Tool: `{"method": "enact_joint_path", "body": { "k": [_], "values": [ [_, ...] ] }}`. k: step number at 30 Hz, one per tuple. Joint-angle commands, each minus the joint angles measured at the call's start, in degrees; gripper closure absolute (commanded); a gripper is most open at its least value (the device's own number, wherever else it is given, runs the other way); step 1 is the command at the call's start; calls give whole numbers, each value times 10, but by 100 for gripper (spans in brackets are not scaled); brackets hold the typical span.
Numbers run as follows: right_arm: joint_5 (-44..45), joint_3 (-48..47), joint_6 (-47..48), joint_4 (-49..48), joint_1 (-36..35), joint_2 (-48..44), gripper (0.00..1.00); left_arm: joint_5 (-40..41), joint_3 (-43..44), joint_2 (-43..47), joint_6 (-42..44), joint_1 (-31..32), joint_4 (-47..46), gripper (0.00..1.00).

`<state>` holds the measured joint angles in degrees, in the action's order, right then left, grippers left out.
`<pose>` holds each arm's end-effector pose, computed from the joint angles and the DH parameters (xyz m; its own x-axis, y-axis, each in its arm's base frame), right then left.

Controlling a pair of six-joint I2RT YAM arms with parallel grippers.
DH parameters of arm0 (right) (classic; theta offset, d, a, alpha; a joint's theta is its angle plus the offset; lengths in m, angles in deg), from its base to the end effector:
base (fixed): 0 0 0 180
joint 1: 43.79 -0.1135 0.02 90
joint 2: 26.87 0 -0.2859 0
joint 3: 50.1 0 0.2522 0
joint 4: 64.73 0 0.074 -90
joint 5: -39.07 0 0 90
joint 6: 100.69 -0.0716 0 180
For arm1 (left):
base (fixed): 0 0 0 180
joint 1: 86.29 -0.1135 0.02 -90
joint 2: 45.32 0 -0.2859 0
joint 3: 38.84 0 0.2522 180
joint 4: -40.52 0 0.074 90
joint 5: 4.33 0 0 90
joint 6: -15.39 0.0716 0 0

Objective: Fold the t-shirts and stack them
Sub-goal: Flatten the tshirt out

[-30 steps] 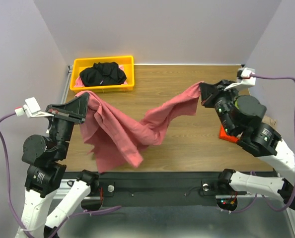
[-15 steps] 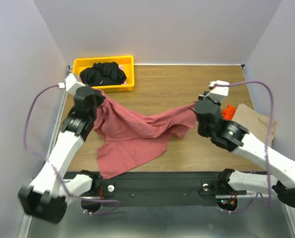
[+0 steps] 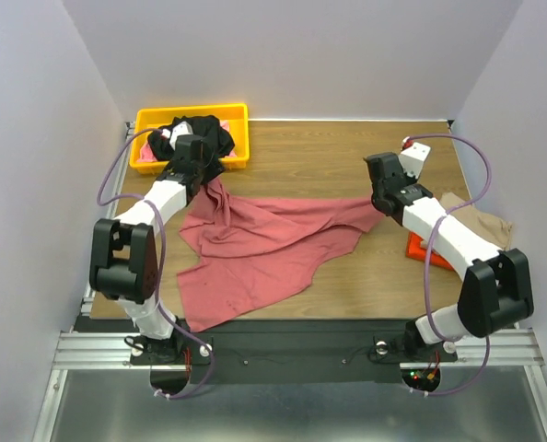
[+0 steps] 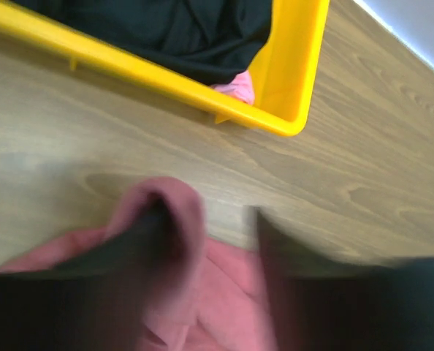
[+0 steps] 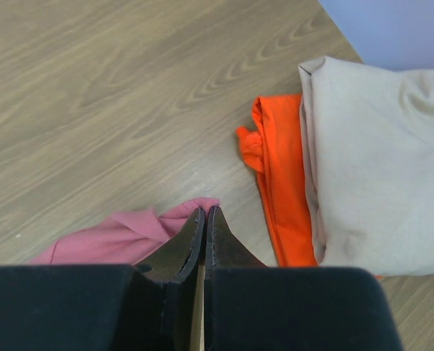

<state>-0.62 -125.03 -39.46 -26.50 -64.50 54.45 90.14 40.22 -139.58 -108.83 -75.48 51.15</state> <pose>0.3120 0.0590 0.2840 -0.4380 0.1630 -0.8841 0.5673 0.8130 -0.1312 0.4091 -0.0724 0.2691 -0.4203 -0.4905 -0.7634 -0.1430 0.8666 -0.4781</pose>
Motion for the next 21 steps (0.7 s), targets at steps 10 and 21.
{"method": "enact_joint_path", "body": {
  "k": [10,21],
  "values": [
    [-81,12,-13,-21,40,-20,100,45,-183,227,-18,18,24,1],
    [-128,57,-16,-30,40,-43,100,51,-345,372,-94,66,103,2]
  ]
}}
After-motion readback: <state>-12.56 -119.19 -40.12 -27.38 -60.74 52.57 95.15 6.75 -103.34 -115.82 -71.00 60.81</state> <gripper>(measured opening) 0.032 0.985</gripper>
